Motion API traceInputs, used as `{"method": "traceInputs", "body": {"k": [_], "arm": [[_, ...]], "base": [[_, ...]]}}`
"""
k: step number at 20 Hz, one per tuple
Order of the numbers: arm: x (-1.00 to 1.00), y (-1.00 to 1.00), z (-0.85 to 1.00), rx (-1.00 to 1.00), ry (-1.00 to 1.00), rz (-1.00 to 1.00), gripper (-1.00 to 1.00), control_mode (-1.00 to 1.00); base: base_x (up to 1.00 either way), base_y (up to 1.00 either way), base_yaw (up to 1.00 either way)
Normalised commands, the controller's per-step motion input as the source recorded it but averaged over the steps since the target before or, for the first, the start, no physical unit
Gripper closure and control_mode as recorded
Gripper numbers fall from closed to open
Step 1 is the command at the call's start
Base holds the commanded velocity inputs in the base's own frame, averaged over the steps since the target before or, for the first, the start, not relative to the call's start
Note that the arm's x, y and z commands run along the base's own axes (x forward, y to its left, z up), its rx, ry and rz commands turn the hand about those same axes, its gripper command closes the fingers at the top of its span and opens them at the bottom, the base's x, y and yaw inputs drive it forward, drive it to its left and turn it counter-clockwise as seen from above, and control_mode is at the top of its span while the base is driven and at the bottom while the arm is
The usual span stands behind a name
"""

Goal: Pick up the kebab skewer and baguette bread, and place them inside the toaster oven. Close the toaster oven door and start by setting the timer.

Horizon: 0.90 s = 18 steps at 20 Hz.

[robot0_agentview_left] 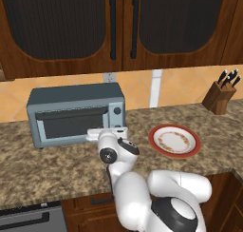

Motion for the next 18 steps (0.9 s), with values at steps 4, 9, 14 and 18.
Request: {"method": "traceInputs", "body": {"k": [4, 9, 14, 18], "arm": [[0.01, -0.06, -0.28, 0.0, -0.07, 0.0, -1.0, -1.0], [0.05, 0.0, -0.23, 0.0, -0.02, 0.0, -1.0, -1.0], [0.0, -0.31, -0.11, 0.02, -0.02, 0.04, -1.0, -1.0], [0.0, -0.35, 0.0, 0.02, 0.0, 0.07, -1.0, -1.0]], "base": [[0.0, 0.0, 0.0], [0.0, 0.0, 0.0], [0.0, 0.0, 0.0], [0.0, 0.0, 0.0]]}}
